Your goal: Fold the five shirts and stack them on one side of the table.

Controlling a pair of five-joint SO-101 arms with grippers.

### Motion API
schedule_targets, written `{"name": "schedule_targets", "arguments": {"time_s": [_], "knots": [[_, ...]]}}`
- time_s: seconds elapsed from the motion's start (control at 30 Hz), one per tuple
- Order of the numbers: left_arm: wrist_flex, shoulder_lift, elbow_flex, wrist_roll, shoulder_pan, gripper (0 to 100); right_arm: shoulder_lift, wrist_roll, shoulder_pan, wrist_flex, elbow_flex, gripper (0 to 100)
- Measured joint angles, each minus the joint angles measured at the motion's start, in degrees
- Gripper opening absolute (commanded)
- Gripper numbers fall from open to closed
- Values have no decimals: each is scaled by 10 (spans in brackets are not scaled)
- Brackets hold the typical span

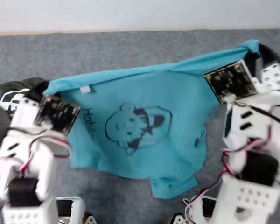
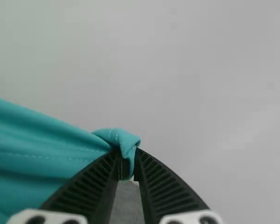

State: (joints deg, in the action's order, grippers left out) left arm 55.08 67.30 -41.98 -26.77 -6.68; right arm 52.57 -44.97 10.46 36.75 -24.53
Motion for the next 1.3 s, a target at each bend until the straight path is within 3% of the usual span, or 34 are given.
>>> {"name": "schedule_targets", "arguments": {"time_s": [0.2,0.47,0.77,1.1,1.3], "knots": [[-202,-11,-171,0,1,2,-8,-22,-25,-182,-178,11],[-310,-173,-158,-11,-4,2,-158,-21,-37,-333,-198,11],[-322,-445,52,-5,-4,2,-376,-7,-63,-344,-5,11],[-320,-737,333,18,-4,2,-675,-20,-70,-342,325,11],[-242,-868,491,18,-4,2,-843,-40,-83,-290,539,11]]}}
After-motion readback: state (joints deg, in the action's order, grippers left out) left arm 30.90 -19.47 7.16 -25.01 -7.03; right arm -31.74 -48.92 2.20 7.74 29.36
